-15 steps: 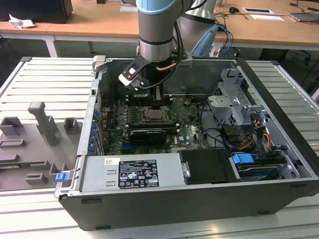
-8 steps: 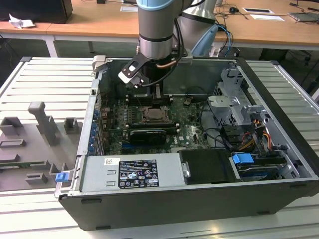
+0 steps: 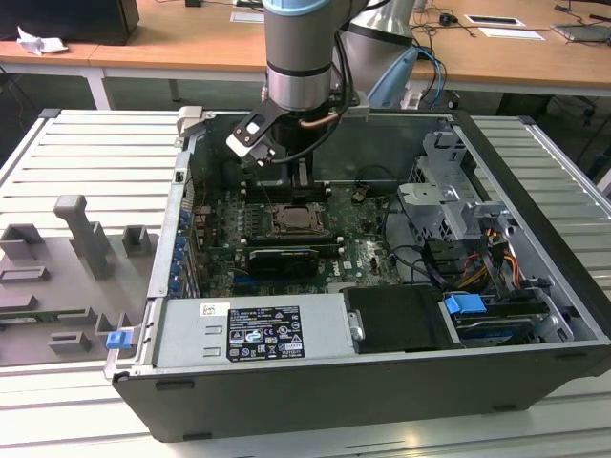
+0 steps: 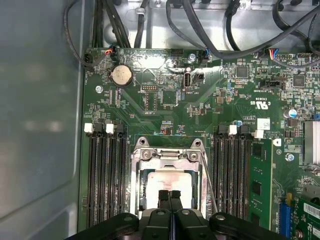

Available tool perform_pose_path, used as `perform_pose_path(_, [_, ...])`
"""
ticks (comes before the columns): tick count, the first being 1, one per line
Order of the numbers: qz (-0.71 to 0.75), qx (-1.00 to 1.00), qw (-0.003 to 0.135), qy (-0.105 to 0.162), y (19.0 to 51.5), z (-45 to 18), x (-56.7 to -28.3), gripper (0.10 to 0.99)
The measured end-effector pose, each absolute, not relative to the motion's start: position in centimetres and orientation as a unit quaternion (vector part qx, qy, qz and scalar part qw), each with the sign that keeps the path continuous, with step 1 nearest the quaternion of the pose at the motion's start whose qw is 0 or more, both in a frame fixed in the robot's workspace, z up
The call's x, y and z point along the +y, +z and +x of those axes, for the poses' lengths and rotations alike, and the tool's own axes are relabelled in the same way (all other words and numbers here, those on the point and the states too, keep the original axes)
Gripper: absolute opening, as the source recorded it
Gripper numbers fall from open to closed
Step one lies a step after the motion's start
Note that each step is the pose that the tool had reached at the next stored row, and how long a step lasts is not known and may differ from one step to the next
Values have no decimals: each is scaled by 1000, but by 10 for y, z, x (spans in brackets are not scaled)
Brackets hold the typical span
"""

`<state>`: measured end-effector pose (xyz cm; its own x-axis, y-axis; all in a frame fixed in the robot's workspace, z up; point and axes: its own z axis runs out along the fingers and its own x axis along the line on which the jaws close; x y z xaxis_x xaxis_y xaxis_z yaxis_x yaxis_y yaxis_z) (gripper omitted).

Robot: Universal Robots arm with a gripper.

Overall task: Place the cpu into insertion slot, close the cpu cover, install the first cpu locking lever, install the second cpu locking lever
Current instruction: 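Install the first cpu locking lever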

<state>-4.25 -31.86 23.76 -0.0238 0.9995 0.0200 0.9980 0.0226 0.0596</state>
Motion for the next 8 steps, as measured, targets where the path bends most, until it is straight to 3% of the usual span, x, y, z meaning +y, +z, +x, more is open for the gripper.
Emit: perform_pose_path(8, [698, 715, 14, 28, 239, -43, -319, 106])
